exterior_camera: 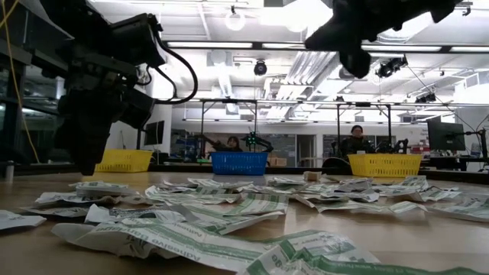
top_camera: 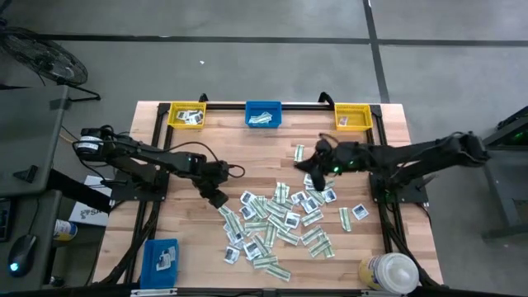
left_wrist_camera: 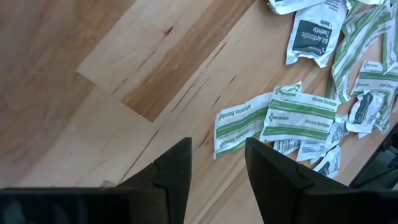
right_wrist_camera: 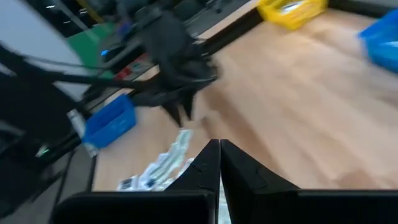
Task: Pick & Place First Aid Supplies
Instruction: Put the green bandage pack into the top blue bin
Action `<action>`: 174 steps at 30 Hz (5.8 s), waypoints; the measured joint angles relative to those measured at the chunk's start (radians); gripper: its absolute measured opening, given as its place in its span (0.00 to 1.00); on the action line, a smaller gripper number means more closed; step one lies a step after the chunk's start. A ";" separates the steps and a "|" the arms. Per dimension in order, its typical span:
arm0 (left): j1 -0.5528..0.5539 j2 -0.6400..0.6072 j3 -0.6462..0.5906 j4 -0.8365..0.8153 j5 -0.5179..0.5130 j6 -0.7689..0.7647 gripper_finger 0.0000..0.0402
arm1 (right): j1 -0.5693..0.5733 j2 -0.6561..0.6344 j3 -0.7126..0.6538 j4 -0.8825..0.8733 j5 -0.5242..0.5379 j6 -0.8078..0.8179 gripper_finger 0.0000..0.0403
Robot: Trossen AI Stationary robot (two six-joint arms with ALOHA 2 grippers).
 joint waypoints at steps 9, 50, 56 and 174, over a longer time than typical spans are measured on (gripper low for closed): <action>0.000 0.000 0.000 0.000 -0.018 -0.011 0.37 | 0.159 0.371 0.055 0.314 -0.038 0.052 0.00; 0.000 0.000 0.001 -0.009 0.002 0.108 0.37 | 0.288 1.206 0.951 -0.126 0.288 0.164 0.00; 0.000 0.000 0.001 -0.011 0.002 0.115 0.37 | 0.290 1.213 0.949 -0.119 0.312 0.184 0.00; -0.001 0.059 -0.174 0.332 0.106 -0.094 0.00 | 0.263 1.130 0.946 -0.270 0.297 -0.015 0.00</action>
